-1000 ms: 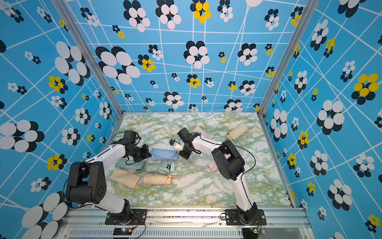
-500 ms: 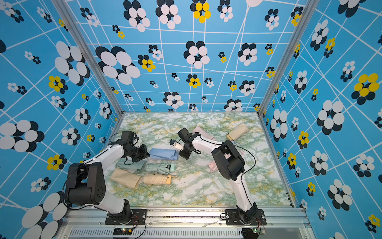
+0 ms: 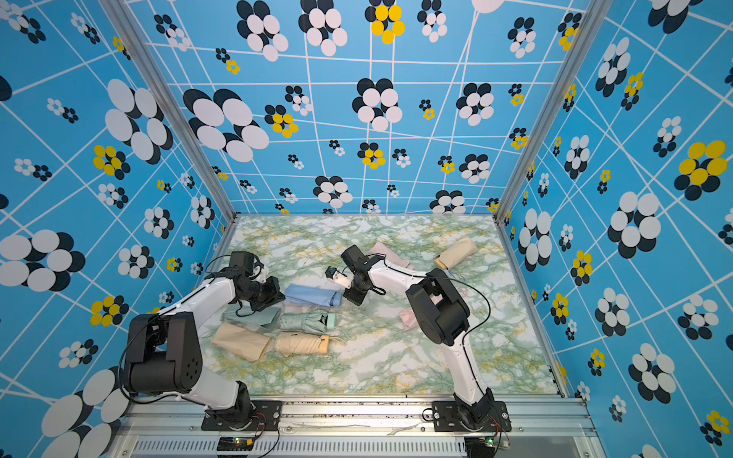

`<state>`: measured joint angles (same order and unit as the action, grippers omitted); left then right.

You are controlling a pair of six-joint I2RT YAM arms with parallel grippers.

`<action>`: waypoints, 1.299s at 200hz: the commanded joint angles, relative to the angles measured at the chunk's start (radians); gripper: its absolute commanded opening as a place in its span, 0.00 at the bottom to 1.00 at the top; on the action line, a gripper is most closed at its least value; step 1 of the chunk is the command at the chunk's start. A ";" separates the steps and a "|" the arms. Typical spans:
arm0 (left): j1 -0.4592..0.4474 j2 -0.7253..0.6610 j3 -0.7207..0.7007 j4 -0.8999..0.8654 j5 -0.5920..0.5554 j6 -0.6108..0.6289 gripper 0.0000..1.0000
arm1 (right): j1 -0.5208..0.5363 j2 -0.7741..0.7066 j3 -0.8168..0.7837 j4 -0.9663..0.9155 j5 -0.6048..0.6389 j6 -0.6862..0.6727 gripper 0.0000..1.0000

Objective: Take umbrellas out of sleeves
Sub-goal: Take out the umbrella from the umbrella sleeve.

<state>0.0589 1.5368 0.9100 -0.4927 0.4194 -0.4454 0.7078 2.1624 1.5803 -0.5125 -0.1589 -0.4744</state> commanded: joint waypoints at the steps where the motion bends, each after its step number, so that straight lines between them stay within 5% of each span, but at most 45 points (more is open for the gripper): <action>1: 0.015 -0.032 0.001 -0.006 -0.021 0.008 0.00 | -0.007 0.020 -0.028 -0.012 0.015 0.013 0.00; 260: 0.069 -0.055 0.073 -0.080 -0.097 0.040 0.00 | -0.004 -0.045 -0.060 0.002 0.015 -0.003 0.00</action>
<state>0.1043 1.5143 0.9512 -0.5438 0.3656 -0.4252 0.7082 2.1456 1.5459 -0.4709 -0.1593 -0.4751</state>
